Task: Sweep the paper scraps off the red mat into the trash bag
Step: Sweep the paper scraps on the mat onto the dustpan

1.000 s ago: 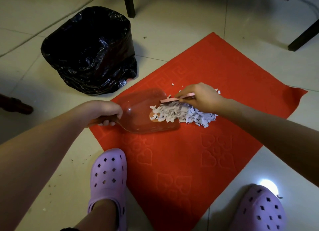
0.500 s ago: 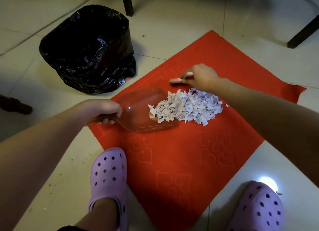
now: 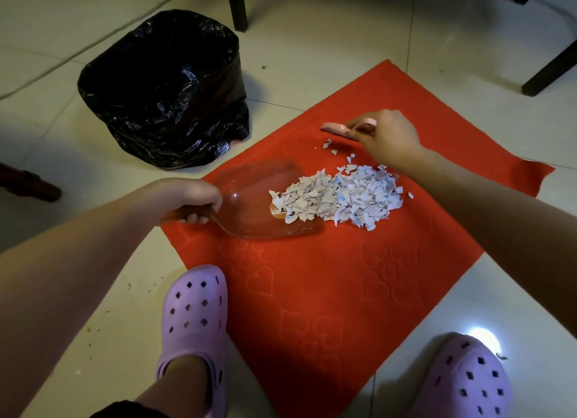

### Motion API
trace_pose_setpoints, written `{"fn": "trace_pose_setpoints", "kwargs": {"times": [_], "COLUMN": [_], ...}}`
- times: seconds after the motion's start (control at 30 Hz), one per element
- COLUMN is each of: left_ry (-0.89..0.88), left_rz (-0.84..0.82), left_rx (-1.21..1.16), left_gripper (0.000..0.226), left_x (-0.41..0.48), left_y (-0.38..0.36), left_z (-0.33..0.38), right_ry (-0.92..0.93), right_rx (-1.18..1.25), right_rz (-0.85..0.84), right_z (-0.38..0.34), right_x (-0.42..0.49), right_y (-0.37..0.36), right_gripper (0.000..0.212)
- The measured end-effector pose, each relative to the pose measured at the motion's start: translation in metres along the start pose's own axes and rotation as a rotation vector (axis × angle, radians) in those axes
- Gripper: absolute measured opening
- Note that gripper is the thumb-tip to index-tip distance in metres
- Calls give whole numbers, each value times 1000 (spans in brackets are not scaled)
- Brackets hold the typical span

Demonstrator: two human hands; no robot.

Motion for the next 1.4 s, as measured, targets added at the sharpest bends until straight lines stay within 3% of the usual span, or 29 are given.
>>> {"fn": "trace_pose_setpoints", "kwargs": {"times": [0.23,0.33,0.67,0.83,0.97,1.07,1.4], "left_ry": [-16,-21,-16,-34,-30,-37,-45], "left_rz": [-4,-6,2,14,7,3,-10], "left_rx": [-5,-3,4,13,17,14,50], "left_gripper": [23,25,21,22,20,23,23], "left_x": [-2,-3,-4,-8,-7,-6,-3], "left_y": [-3,-4,-2,-3,-2,-2,-3], "left_z": [2,3,3,5,4,3,5], "right_ry": [-200,-218,152,159,-15,-122,29], "right_rx": [-77,-64,-134,9,13,-15,26], "right_rz": [59,-3,-392,-270,-79,-53,-36], "right_z": [-7,-10,-4,8,29,32,-11], "right_x": [30,36,-17,-38,-24,-28,-50], "right_y": [-15,-20,-6,21,16,2,-36], "right_gripper": [25,31,21,22,23,25,25]}}
Point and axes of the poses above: each hand's wrist, its own x-axis towards the middle knuckle, its own y-axis out of the back of the hand, z = x × y, the point moved 1 cm from there along x, towards the middle knuckle, and after that the axes turned 10 degrees about -y, right-handed, at the moved point
